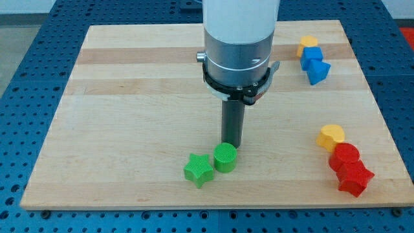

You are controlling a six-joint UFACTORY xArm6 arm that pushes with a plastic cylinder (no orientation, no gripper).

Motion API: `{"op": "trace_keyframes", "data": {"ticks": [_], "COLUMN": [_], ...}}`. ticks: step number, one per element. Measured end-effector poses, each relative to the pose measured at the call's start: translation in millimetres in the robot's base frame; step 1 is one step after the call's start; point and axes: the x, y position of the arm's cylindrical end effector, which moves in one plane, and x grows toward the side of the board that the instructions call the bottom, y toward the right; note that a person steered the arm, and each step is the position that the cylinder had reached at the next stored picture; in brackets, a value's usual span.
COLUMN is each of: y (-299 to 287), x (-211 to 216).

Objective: Move your arm parallel to the right of the blue triangle

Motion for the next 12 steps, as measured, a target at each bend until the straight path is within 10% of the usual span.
{"op": "trace_keyframes", "data": {"ticks": [4,10,12], "y": [0,258,219], "x": [9,-148,-181]}}
